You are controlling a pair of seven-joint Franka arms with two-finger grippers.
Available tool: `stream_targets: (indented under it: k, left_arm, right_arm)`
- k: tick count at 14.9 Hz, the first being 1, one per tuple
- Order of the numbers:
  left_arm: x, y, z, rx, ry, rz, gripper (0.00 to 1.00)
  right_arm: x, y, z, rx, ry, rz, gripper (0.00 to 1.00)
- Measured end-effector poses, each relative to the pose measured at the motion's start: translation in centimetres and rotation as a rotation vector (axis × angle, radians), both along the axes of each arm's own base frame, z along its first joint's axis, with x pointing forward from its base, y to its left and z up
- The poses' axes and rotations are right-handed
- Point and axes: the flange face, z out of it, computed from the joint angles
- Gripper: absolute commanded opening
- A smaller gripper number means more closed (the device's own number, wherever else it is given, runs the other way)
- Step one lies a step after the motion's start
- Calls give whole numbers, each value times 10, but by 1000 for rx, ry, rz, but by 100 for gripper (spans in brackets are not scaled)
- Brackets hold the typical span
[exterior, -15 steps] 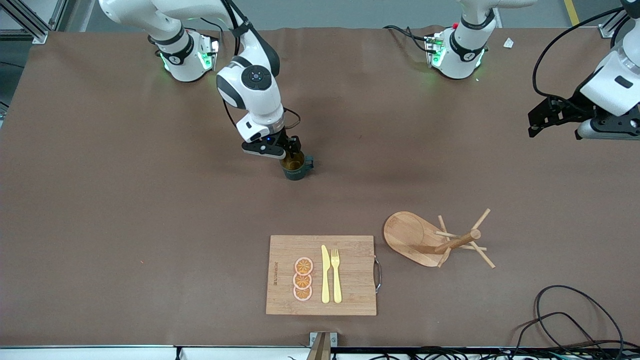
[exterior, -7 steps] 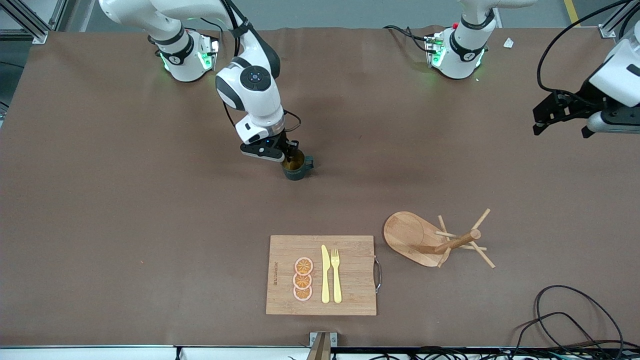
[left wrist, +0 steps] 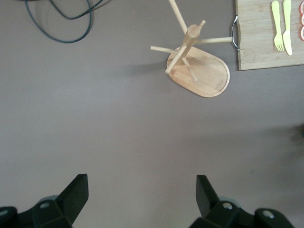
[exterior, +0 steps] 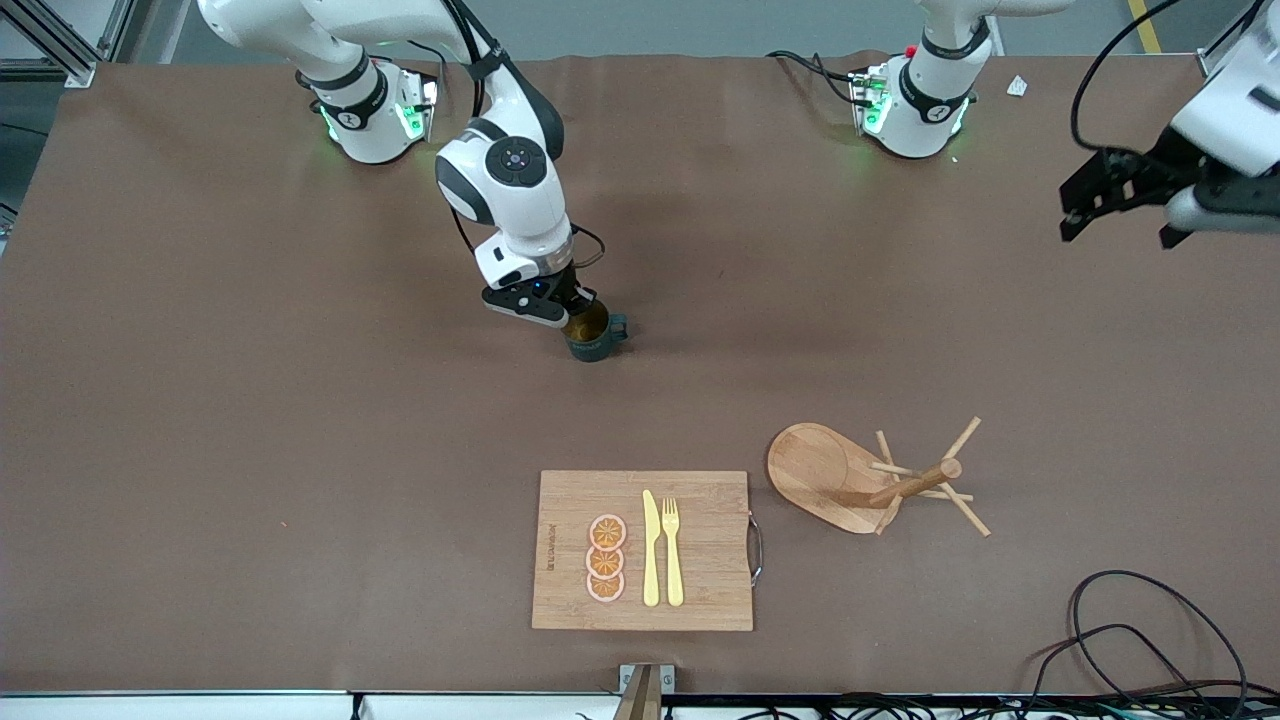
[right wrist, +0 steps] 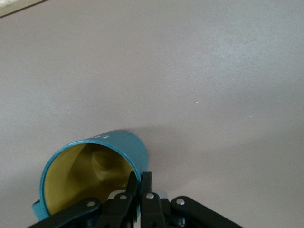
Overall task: Transfer cup from left to right arm and place
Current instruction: 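Close the right gripper on the teal mug's rim, then carry the teal mug sideways with the right gripper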
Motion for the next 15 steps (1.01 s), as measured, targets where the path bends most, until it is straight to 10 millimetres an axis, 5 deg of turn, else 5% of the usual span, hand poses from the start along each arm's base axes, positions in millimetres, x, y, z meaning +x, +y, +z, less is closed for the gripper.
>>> stream_targets:
  k: [4, 7, 10, 15]
  left_arm:
    - [-1, -3, -2, 1, 17, 22, 100]
    - [-2, -6, 6, 1, 33, 17, 100]
    - [-17, -8, 18, 8, 67, 11, 100]
    - [-4, -10, 6, 5, 63, 10, 100]
  right_arm:
    - [3, 1, 1, 3, -4, -6, 0]
    - [25, -13, 13, -55, 27, 32, 0]
    - [57, -45, 47, -124, 63, 262, 0]
    - [82, -105, 85, -178, 96, 720, 0]
